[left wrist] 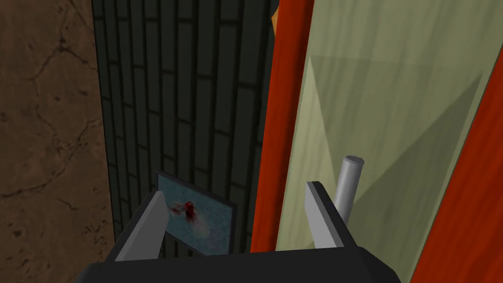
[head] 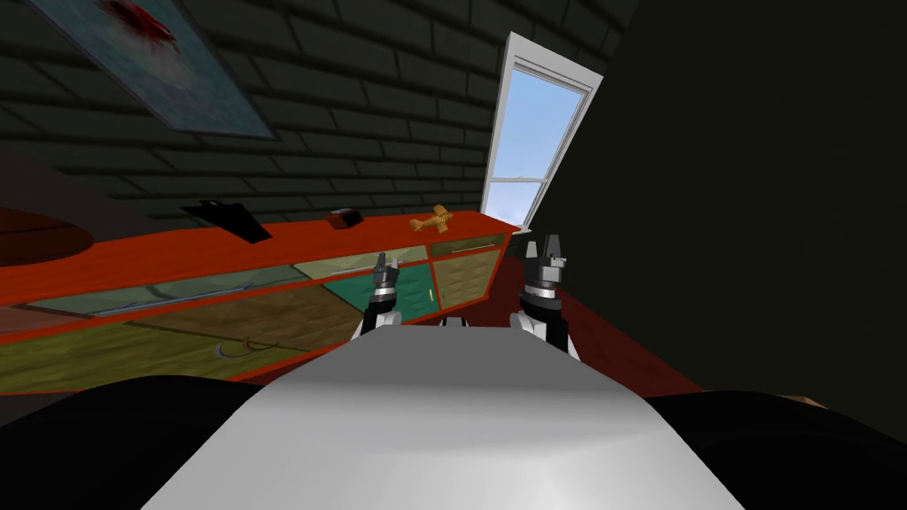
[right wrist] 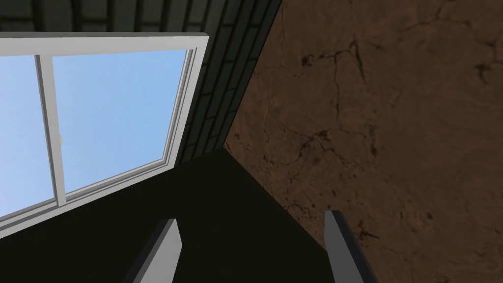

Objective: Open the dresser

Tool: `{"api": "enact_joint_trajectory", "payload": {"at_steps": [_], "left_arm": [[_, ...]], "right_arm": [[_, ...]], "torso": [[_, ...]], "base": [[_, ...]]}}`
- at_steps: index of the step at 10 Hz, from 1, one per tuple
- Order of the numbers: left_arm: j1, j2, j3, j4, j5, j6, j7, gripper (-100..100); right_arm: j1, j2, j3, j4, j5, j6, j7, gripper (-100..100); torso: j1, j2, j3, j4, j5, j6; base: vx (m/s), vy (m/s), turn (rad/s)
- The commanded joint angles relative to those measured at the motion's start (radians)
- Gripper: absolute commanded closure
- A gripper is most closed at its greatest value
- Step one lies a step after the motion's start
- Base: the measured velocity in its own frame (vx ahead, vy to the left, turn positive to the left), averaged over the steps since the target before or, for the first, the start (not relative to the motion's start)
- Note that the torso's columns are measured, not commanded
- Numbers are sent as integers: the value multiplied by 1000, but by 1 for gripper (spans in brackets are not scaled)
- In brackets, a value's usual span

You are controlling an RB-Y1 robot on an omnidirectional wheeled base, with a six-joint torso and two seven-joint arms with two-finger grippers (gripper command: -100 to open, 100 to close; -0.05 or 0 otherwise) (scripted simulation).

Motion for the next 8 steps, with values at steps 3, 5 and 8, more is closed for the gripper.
{"api": "enact_joint_trajectory", "payload": {"at_steps": [3,5,8], "left_arm": [[-20,21,-8,107,9,5,20,-100],[-39,32,-4,158,16,3,30,-100],[-80,50,4,234,28,-3,54,-100]], "right_arm": [[0,0,0,0,0,0,0,0],[0,0,0,0,0,0,0,0],[0,0,0,0,0,0,0,0]], "torso": [[-6,0,0,0,-2,1],[-4,2,1,1,-1,1],[-5,-7,-3,-7,3,6]], "base": [[1,-81,39],[-9,-73,48],[-3,-81,54]]}}
